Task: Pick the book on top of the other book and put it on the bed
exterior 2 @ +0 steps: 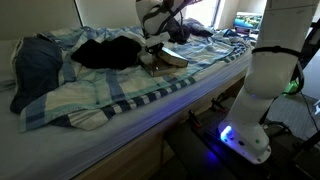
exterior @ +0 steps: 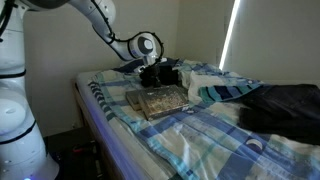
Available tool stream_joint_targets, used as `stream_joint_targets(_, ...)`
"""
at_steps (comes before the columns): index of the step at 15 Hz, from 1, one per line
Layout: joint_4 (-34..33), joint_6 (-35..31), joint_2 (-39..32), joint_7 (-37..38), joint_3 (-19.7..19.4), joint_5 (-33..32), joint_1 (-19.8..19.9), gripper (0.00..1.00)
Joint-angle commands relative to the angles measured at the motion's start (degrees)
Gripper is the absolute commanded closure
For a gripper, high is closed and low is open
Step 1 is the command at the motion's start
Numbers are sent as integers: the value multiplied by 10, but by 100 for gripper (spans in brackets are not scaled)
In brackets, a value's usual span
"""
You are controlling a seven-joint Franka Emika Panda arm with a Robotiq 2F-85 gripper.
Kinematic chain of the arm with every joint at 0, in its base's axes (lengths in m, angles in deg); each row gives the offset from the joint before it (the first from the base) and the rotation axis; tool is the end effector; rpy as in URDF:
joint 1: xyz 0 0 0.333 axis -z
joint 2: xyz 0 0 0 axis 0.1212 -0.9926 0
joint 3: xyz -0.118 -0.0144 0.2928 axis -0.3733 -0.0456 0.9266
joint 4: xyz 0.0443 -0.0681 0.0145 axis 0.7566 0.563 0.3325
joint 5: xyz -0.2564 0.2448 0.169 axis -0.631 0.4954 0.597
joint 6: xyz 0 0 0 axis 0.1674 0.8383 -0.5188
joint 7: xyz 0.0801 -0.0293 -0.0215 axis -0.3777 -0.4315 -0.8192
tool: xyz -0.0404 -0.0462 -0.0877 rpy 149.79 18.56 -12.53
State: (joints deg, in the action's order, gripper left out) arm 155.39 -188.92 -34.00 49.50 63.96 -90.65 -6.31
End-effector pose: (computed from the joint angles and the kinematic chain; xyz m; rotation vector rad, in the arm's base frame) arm 0.5736 0.1389 0.3526 2.8049 -0.2515 0.2222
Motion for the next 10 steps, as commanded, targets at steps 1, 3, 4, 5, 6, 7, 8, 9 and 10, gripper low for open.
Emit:
stream_joint_targets(1,51,-16,32,16,5,17,10,100)
stream_joint_targets(3,67,-26,44,16,4,21,14,100)
stream_joint_targets(4,75,-29,52,19,3,22,16,100)
stream_joint_targets(5,86,-34,61,21,2,25,19,100)
stream_joint_targets(6,98,-40,71,25,1,29,23,100)
stream_joint_targets(7,109,-45,79,32,0,31,26,100)
stream_joint_targets(8,120,-53,88,35,0,35,31,100)
stream_joint_targets(9,133,-60,98,41,0,36,35,100)
stream_joint_targets(10,144,-67,106,39,0,41,40,100)
